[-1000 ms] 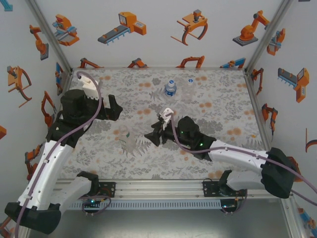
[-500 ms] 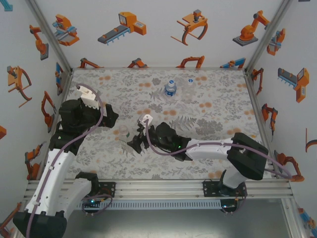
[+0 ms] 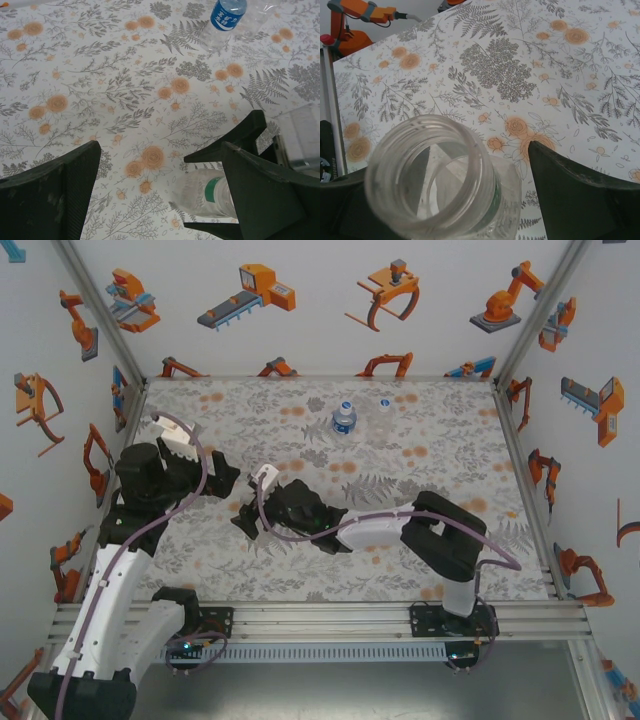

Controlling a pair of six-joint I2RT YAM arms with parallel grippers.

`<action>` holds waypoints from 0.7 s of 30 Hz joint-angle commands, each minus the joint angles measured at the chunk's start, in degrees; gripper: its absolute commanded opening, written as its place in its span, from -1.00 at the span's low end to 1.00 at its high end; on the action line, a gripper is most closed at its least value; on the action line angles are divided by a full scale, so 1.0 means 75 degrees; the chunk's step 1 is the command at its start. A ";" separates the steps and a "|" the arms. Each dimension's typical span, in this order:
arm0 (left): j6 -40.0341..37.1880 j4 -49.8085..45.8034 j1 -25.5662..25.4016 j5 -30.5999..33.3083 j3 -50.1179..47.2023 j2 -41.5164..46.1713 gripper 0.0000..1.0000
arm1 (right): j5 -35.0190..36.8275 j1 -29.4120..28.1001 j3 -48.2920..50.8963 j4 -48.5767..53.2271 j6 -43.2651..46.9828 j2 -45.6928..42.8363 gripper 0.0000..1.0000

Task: Screw on the bottle caps

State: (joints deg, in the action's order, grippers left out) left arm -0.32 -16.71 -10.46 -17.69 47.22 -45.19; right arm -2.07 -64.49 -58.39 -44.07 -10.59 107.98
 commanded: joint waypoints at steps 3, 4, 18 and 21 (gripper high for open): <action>-0.0030 0.0185 0.0047 -0.0256 -0.0085 0.0036 0.92 | 0.0038 -0.0042 -0.0162 -0.0498 -0.0123 0.0239 0.29; -0.0024 0.0196 0.0046 -0.0276 -0.0094 0.0024 0.92 | 0.0035 -0.0043 -0.0140 -0.0512 -0.0122 0.0230 0.26; 0.0276 0.1355 0.0024 -0.2234 -0.0082 -0.0178 0.86 | -0.0048 0.0447 0.1240 -0.0398 -0.0251 -0.1795 -0.35; 0.0373 0.1799 0.0000 -0.3027 0.0008 -0.0332 0.86 | -0.0483 0.0798 0.1684 -0.0155 -0.0347 -0.2607 -0.38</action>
State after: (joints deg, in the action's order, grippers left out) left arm 0.93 -8.99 -10.46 -32.23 46.09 -46.89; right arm -2.98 -60.60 -47.90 -44.56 -11.77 94.00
